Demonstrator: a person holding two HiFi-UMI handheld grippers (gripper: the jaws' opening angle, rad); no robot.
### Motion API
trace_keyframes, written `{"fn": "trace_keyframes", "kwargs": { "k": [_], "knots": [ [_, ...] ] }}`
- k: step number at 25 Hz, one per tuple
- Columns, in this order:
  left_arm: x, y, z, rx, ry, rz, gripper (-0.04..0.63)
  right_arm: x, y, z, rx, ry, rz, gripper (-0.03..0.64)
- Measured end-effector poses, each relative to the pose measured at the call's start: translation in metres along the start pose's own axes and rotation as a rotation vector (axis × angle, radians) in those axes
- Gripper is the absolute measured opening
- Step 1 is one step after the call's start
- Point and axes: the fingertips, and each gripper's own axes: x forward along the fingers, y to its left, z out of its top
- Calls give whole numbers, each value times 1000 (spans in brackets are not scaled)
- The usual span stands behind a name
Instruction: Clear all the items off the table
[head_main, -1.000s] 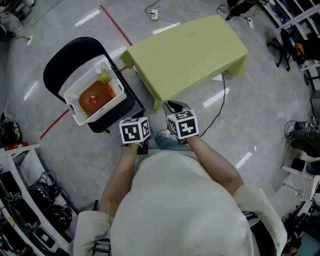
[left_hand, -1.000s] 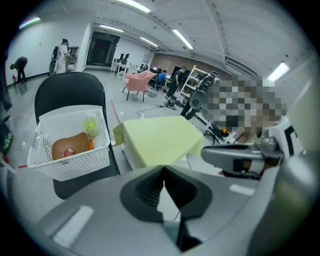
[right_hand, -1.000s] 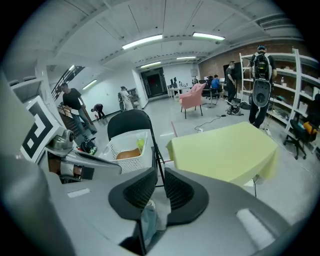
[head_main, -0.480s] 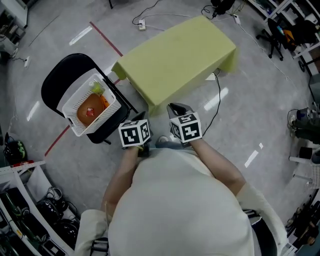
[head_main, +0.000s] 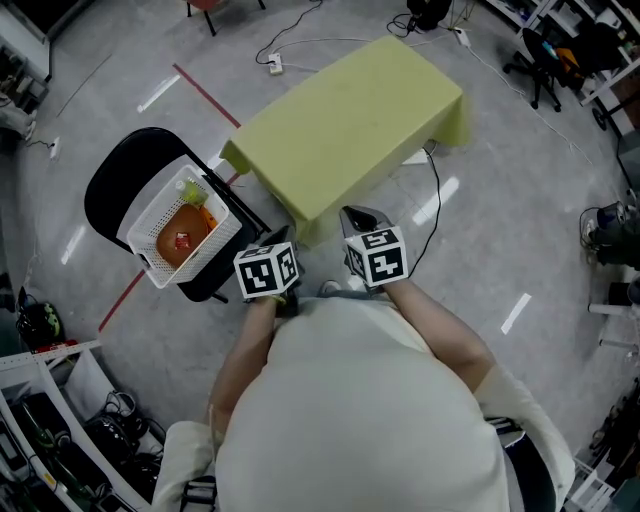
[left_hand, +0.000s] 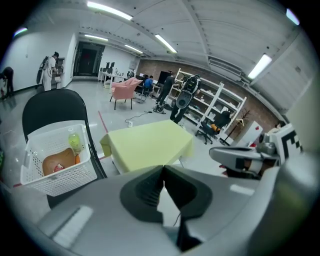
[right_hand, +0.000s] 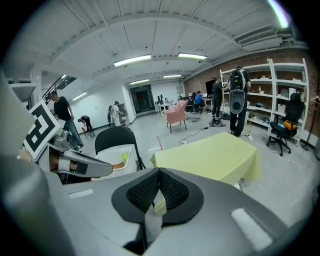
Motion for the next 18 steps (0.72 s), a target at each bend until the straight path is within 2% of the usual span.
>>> {"fn": "trace_keyframes", "kwargs": {
  "k": [18],
  "knots": [
    [1, 3, 3, -23, -12, 12, 9, 3, 0, -1, -47, 16, 3, -3]
  ]
}}
